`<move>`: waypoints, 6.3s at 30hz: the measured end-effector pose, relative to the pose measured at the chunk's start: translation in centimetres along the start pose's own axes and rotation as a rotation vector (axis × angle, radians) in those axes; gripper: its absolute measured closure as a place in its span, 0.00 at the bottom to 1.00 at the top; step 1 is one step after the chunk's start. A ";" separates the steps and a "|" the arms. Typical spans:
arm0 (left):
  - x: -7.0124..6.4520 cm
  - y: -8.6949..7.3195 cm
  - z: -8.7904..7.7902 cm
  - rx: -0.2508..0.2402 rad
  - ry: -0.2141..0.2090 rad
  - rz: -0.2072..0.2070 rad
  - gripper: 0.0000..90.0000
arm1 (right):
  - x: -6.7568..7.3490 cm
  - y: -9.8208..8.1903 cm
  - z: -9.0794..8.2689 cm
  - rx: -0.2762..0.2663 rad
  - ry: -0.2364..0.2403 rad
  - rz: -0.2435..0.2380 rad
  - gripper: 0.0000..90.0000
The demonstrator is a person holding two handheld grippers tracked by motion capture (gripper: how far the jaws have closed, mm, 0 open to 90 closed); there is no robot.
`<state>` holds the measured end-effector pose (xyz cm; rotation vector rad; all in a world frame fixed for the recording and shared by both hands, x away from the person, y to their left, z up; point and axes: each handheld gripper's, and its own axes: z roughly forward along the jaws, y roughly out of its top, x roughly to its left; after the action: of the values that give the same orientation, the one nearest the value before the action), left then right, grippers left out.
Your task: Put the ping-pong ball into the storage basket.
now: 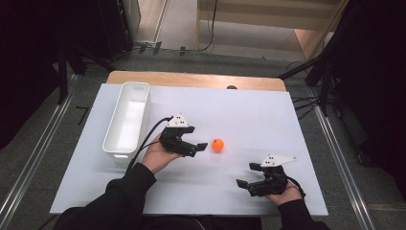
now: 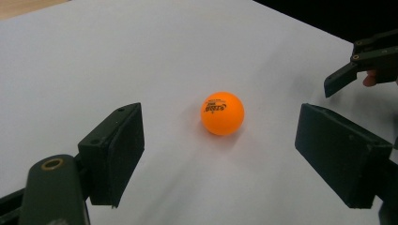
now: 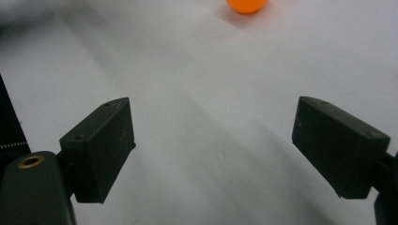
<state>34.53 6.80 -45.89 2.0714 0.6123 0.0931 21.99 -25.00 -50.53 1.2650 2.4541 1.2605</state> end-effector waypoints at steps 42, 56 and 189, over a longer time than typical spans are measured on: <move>0.3 2.9 3.3 0.011 -0.005 0.025 0.00 | -0.1 0.0 0.1 -0.002 0.001 -0.002 0.13; 0.2 3.6 4.7 0.008 -0.009 0.025 0.00 | -0.2 0.0 0.0 0.000 0.000 -0.001 0.13; -1.8 -0.6 10.0 0.180 0.111 0.156 0.33 | 0.0 -0.2 -0.2 0.016 -0.001 -0.010 0.13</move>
<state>35.73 -1.49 -51.61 2.2995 0.5421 0.2528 21.81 -25.19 -50.61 1.2558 2.4709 1.2398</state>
